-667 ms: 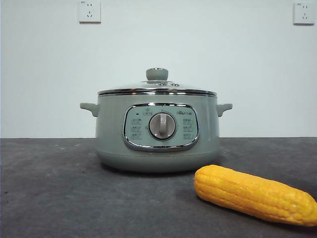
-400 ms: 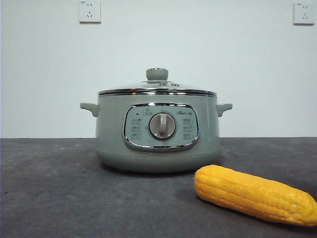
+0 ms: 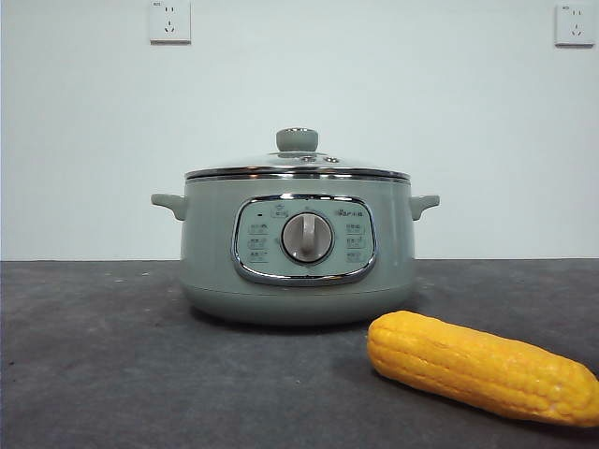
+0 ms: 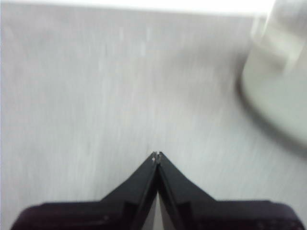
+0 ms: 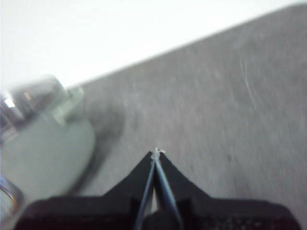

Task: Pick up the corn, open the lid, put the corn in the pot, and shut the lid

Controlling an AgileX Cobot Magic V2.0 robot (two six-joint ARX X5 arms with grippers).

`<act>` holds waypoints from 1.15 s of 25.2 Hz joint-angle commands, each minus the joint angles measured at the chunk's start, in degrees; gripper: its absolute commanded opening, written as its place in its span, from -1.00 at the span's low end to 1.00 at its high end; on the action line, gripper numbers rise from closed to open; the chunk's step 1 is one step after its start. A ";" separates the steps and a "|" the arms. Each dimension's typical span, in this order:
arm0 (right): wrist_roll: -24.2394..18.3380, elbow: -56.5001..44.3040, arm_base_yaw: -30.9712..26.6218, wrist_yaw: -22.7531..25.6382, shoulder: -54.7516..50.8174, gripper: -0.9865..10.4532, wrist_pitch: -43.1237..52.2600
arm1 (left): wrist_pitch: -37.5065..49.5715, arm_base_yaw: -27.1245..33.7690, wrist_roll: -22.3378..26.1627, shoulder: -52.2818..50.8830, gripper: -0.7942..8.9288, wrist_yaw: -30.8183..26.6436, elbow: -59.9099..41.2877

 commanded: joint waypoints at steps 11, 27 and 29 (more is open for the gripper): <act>-1.62 25.99 -0.02 -0.07 13.09 -0.84 -16.59 | -3.87 0.00 -2.32 2.73 -0.84 8.15 15.23; -12.41 49.11 -0.02 -16.85 30.53 -0.83 -41.51 | -18.99 0.00 -1.79 6.67 -0.84 33.64 25.31; -13.73 50.69 0.00 -21.24 33.38 -0.83 -44.02 | -21.86 0.00 -1.53 7.98 -0.84 36.68 27.45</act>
